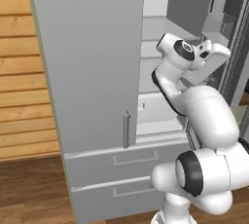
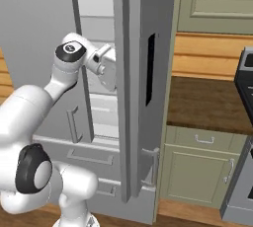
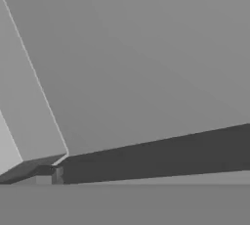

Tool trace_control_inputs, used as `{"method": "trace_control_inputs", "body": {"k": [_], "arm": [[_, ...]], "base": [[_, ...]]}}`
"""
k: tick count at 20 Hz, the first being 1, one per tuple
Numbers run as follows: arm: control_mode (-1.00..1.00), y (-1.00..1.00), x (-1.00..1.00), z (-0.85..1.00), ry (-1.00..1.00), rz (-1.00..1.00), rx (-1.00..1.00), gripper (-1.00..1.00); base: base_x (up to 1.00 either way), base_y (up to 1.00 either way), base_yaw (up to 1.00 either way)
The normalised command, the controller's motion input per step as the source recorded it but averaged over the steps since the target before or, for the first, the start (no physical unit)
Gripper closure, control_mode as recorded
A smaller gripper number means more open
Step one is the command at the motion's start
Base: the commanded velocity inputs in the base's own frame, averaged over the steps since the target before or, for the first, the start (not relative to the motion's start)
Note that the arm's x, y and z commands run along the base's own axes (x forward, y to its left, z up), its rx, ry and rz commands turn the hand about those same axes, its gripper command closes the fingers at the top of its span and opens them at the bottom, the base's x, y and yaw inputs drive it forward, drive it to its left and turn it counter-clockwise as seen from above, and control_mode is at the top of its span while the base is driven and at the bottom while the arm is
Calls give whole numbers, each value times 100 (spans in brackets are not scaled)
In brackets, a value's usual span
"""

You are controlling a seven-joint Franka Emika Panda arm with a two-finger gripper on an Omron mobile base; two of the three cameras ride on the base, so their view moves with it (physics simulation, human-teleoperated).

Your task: Take the strawberry from the fridge and place it on top of the pancake, located on the dining counter.

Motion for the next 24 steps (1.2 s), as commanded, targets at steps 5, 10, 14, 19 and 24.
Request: {"method": "trace_control_inputs", "body": {"k": [5,10,14,19,24], "arm": [[-100,-86,0,-2,1,-9,0,-100],[-100,-57,0,-6,0,0,1,-100],[-100,3,-37,0,-3,0,4,-100],[-100,90,-69,0,0,0,1,-100],[-100,100,-31,-3,0,5,7,-100]], "base": [[0,0,0],[0,0,0],[0,0,0],[0,0,0],[0,0,0]]}}
